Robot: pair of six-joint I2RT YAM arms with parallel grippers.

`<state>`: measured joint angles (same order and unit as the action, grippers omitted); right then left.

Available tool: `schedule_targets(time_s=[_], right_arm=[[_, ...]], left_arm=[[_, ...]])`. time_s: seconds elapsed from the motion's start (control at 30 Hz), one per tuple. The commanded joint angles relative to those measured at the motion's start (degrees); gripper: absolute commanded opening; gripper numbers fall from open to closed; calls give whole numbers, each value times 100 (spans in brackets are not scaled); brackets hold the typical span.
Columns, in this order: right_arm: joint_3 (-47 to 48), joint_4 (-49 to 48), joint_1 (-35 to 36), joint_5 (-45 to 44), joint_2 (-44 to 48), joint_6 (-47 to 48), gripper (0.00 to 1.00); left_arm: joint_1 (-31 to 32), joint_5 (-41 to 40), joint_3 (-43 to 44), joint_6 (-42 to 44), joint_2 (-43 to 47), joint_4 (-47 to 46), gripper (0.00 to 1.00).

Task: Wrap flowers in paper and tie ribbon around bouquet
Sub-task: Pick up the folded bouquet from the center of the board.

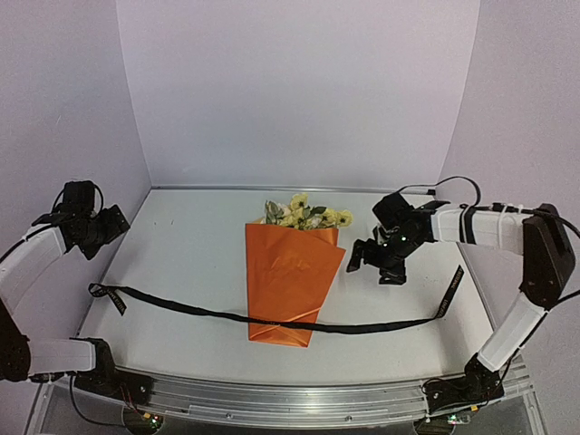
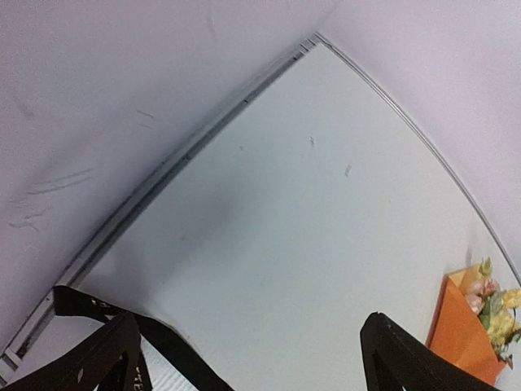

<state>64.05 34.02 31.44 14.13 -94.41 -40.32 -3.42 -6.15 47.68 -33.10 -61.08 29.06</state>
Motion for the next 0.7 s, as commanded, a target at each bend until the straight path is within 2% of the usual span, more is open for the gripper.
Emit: schedule_targets(time_s=[0.0,0.2,0.33,0.53,0.67], right_arm=[[561,-672,493,232,-707,-153,98],[671,-1295,900,256,-1300,-559,96],[624,-1605,1077,274,-1529,-752,94],[167,-2474,1257,277,-1584,-1170,89],[-141,-3026,1379,245,-1611,-1459,85]], left_arm=[[901,1215,-92,58,-38,-260,90],[2201,2145,-670,-291,-510,-1114,75],[2961,2332,-796,-390,-1071,-1621,66],[3838,2592,-746,-410,-1783,-2266,62],[4074,2636,-743,-389,-2220,-2588,60]])
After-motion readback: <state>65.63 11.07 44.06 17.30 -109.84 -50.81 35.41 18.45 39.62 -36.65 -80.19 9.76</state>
